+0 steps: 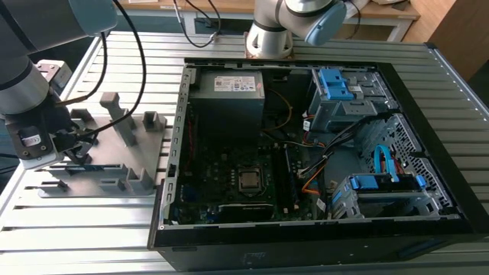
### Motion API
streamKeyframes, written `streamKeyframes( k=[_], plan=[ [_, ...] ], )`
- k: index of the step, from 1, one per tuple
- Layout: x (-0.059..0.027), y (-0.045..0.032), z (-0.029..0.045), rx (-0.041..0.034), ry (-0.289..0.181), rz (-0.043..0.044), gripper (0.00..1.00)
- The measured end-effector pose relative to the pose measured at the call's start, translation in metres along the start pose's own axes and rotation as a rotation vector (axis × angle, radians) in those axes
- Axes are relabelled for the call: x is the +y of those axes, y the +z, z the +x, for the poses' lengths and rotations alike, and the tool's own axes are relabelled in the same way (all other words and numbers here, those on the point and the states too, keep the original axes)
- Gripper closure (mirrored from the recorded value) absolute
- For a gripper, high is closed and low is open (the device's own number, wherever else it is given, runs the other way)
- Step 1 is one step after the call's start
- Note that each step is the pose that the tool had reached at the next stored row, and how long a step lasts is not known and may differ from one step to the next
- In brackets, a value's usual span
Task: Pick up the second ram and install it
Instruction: 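Pick up the second ram and move it above second insertion slot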
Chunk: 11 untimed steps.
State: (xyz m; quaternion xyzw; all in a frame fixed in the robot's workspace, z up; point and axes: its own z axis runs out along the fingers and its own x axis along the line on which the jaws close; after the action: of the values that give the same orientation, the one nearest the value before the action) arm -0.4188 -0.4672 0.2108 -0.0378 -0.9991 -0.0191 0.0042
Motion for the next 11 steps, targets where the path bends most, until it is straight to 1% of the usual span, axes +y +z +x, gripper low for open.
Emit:
streamKeyframes(
  k=[4,6,11],
  plan=[
    [0.0000,0.0001,0.0000,0.0000,-0.003,0.0000,0.90],
    [0.0000,0.0001,0.0000,0.0006,-0.014,0.0002,0.90],
    [0.0000,0.0001,0.0001,0.0033,-0.091,0.0008,0.90]
  ],
)
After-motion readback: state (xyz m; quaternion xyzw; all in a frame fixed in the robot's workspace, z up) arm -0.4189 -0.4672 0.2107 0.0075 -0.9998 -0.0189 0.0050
